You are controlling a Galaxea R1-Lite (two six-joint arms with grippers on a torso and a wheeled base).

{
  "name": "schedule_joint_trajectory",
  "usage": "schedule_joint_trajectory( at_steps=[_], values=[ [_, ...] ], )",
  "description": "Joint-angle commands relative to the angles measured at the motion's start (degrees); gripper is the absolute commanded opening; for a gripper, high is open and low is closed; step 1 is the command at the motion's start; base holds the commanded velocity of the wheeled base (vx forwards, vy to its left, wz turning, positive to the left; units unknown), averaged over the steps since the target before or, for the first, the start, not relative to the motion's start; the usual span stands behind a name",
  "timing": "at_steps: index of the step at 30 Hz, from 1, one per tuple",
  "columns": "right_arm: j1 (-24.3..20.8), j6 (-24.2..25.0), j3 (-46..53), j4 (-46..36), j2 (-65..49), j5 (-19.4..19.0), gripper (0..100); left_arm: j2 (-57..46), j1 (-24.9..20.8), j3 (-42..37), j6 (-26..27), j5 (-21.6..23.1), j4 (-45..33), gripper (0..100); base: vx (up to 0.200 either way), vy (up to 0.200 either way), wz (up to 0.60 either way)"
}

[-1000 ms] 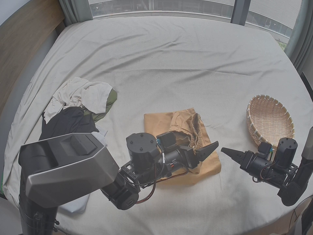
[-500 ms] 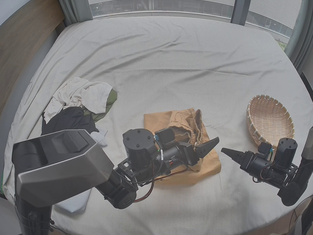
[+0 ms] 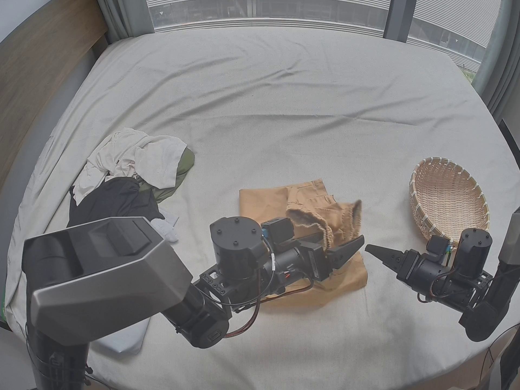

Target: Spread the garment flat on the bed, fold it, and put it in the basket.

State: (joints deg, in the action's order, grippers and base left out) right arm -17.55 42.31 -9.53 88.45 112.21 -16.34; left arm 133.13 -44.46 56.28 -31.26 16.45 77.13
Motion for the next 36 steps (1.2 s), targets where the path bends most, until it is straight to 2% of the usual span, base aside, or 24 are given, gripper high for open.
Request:
schedule_joint_trajectory(
  at_steps=[1,10,16,22,27,30,36],
  values=[
    [-0.6,0.1,-0.4,0.1,0.3,0.0,100,1.3,0.3,0.3,0.0,-0.1,0.0,100,0.000,0.000,0.00],
    [0.2,0.2,0.1,0.0,0.8,0.0,100,-2.4,2.9,-3.3,0.1,-0.2,1.2,100,0.000,0.000,0.00],
    [0.2,0.2,0.5,0.0,3.4,0.3,100,-8.5,7.1,-13.6,0.0,-0.1,6.3,100,0.000,0.000,0.00],
    [0.2,0.1,0.5,0.0,5.1,0.3,100,-14.0,13.5,-27.1,0.1,0.6,10.4,100,0.000,0.000,0.00],
    [0.2,0.0,0.5,0.0,5.7,0.4,100,-14.8,17.8,-31.9,1.0,0.6,11.5,100,0.000,0.000,0.00],
    [0.3,0.0,0.5,0.0,7.0,0.7,100,-14.8,22.3,-34.3,4.7,1.1,11.6,100,0.000,0.000,0.00],
    [1.6,-0.2,0.2,0.0,9.5,2.1,100,-14.9,25.7,-37.7,9.2,3.1,11.6,100,0.000,0.000,0.00]
  ],
)
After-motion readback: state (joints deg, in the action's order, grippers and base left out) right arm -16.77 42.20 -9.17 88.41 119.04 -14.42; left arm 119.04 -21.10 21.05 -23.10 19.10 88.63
